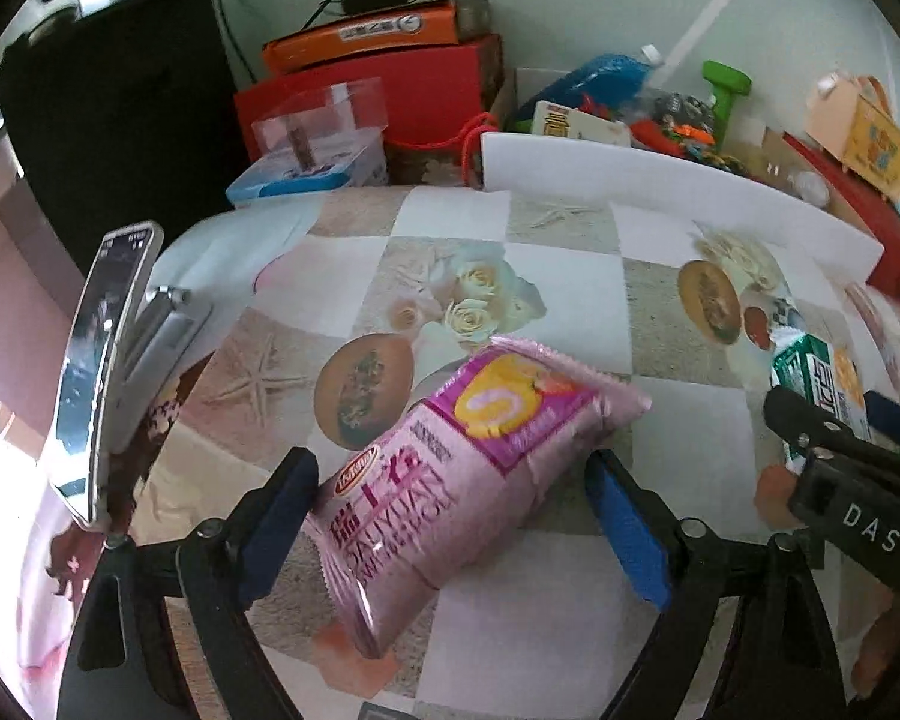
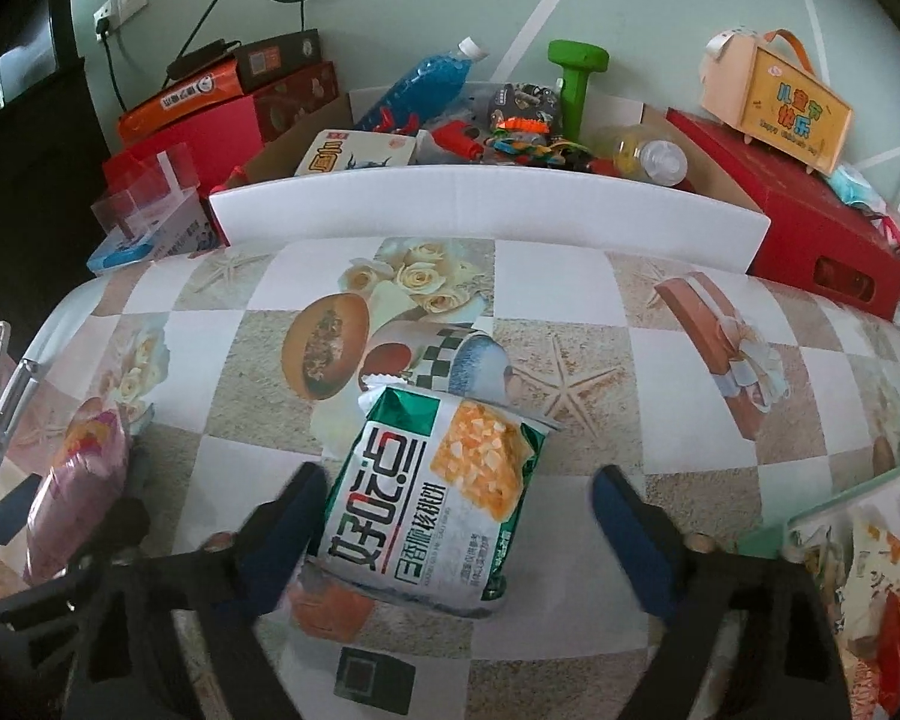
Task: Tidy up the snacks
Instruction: 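Grasp the pink swiss-roll bag with the left gripper while the right grasps the green-white pack, then carry the pink bag and green-white pack over the tray with both grippers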
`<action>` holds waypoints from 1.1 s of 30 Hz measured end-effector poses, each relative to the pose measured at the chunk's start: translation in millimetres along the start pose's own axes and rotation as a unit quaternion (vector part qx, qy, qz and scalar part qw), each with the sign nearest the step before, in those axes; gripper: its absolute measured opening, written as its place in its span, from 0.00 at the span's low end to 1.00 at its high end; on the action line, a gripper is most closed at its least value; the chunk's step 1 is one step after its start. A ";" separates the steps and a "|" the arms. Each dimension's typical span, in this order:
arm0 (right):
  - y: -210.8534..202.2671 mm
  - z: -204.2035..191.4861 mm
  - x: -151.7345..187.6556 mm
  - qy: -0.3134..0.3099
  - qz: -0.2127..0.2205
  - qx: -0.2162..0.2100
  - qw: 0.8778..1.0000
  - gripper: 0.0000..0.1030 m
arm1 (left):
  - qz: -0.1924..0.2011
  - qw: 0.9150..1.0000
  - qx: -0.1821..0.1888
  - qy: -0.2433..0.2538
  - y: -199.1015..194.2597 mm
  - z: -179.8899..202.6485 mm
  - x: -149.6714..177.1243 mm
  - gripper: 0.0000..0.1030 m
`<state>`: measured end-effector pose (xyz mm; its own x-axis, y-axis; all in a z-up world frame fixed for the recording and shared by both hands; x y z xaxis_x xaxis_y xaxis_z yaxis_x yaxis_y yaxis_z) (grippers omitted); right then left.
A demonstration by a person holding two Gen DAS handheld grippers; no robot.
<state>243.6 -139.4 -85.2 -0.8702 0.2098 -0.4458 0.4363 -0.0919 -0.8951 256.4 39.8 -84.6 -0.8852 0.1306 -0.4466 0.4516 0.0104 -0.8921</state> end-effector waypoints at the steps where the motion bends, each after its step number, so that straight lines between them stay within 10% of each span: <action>1: 0.0 -0.1 0.7 -0.001 -0.001 -0.003 1.000 0.74 | 0.000 1.000 -0.001 -0.003 -0.1 -0.6 -0.2 0.78; 4: -1.1 -1.2 2.0 -0.005 0.002 0.000 1.000 0.55 | -0.001 1.000 0.012 -0.008 -1.3 -1.1 0.6 0.62; 16: -6.2 0.2 10.1 -0.008 -0.001 -0.010 1.000 0.54 | 0.004 0.999 0.037 -0.007 -5.0 -0.6 0.3 0.43; 33: -50.0 13.7 24.0 -0.003 0.021 -0.029 0.999 0.51 | 0.051 0.992 0.112 -0.033 -35.1 -1.5 1.5 0.41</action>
<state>197.8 -143.1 -51.3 -0.8523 0.2002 -0.4833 0.4849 -0.0442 -0.8735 239.4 41.1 -53.9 -0.8452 0.0552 -0.5316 0.5089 -0.2210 -0.8320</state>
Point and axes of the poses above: each gripper's, at about its wrist camera, not at the fingertips, and y roughly the way its jaws point, z to its right, x to its underside, the point moved 2 cm from there along y, roughly the way its jaws point, and after that the axes turned 9 degrees about -z, right-handed, at the moved point
